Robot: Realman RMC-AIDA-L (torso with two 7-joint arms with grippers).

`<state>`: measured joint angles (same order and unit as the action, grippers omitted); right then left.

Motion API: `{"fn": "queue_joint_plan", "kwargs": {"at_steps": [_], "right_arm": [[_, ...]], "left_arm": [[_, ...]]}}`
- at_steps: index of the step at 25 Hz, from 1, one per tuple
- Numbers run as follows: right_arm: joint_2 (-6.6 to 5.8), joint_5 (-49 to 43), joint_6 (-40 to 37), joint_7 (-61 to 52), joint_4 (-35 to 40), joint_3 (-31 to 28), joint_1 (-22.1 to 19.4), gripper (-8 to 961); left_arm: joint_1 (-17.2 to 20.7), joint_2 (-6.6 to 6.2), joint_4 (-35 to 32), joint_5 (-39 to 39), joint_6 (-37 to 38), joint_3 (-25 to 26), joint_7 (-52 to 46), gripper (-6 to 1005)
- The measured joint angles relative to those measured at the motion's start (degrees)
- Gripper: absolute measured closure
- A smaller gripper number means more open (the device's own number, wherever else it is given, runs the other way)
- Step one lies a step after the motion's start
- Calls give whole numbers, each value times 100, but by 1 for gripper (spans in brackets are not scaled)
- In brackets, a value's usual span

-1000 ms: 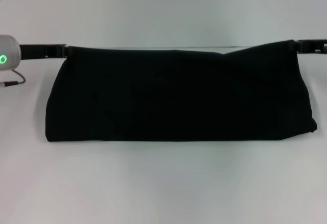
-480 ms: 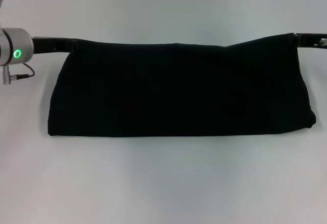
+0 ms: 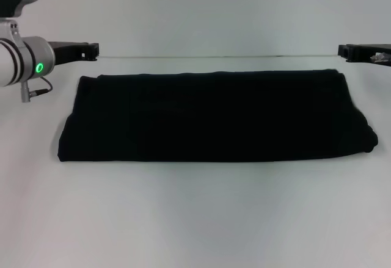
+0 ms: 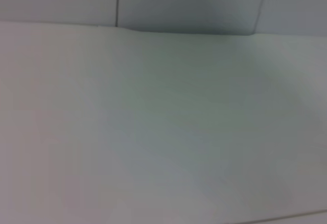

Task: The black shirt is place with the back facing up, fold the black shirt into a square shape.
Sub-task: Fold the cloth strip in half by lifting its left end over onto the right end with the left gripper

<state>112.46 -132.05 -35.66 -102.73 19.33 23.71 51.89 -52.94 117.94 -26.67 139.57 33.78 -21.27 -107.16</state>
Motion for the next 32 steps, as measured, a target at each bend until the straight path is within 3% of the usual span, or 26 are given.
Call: {"fn": "queue_joint_plan", "kwargs": {"at_steps": [3,4,8,10,12,14,17,21,27,32], "right_arm": [[60,8,106,60,142,-12,-25,920],[66,25,126,62,198,-23,-37,876],[16,227,-204,20,449,-19,-111,701],[-29,321,-771,-60,600,-28,-187,622],[-86,473,-1668,-163,782,-29,-335,542],[-133,620,-2530,-240,903,-31,-495,463],[-168,828,-3659,-276,994,-17,-752,243],[-140,873,-4579,-244,1012,32,-997,213],[-111,872,-5049,-182,1016,84,-1150,187],[-94,862,-5114,-144,1019,313,-1175,169]], "left_arm": [[-32,72,23,-124,-484,0,62,934],[-29,93,11,-213,-619,0,75,933],[70,98,-132,-479,-497,-1,58,761],[216,83,-404,-500,110,0,-57,640],[428,41,-755,-504,1206,-11,-255,483],[626,-37,-1001,-505,2321,-55,-570,414],[926,-154,-1306,-503,3624,-104,-1077,310],[1371,-196,-1641,-465,4800,-82,-1829,269],[1572,-204,-1743,-242,5244,-14,-2618,243],[1591,-204,-1623,111,5190,-8,-3447,217]]}}
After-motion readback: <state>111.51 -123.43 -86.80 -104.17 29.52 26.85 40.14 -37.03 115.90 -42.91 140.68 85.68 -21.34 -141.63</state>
